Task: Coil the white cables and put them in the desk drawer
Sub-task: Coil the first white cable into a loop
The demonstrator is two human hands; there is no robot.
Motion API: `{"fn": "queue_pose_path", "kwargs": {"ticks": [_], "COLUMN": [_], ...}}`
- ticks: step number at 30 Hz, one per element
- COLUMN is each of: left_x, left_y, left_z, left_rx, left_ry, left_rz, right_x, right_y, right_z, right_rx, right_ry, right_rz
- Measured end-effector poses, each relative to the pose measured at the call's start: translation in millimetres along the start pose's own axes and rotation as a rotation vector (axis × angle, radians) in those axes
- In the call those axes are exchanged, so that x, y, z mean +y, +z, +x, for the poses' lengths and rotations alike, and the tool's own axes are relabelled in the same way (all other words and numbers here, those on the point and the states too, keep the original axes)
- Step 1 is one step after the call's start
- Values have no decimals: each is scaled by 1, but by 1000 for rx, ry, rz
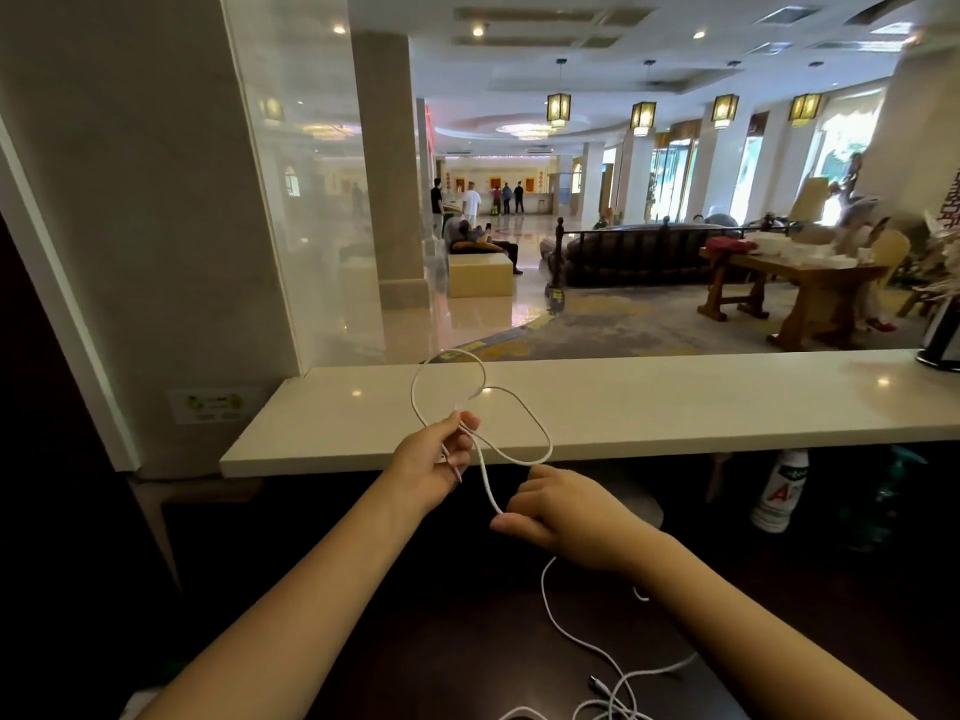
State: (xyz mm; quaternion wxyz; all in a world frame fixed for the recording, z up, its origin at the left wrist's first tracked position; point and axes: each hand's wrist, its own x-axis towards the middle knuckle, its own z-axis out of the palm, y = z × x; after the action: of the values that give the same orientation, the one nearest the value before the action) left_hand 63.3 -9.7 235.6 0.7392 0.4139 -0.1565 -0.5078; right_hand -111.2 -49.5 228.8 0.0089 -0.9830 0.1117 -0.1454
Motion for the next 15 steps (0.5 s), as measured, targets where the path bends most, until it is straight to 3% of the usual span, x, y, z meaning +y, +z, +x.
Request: {"fn": "queue_pose_path", "kwargs": {"ticks": [2,5,6,8,10,12,15], "left_x": [2,2,1,-3,-8,-12,-9], "left_y": [-1,-3,-3,-3,-2,0,0], "left_z": [-2,-2,-3,-6,-9,-12,-14], "left_rx": [-44,-61,-63,-81,-122,-162,-84], "left_ry": [-9,-3,14,74,145,193,234], "left_rz": [4,66,116,235,366,472,573], "right_x": [11,26,30,34,31,26,27], "right_y": [-5,-22,-26,-32,-39,-43,-45], "right_z": [2,10,14,23,31,39,47], "right_rx": [15,294,365,440,352,196,117], "right_ry": [195,510,572,613,565,490,455], "right_rz": [271,712,739,539,556,821,880]}}
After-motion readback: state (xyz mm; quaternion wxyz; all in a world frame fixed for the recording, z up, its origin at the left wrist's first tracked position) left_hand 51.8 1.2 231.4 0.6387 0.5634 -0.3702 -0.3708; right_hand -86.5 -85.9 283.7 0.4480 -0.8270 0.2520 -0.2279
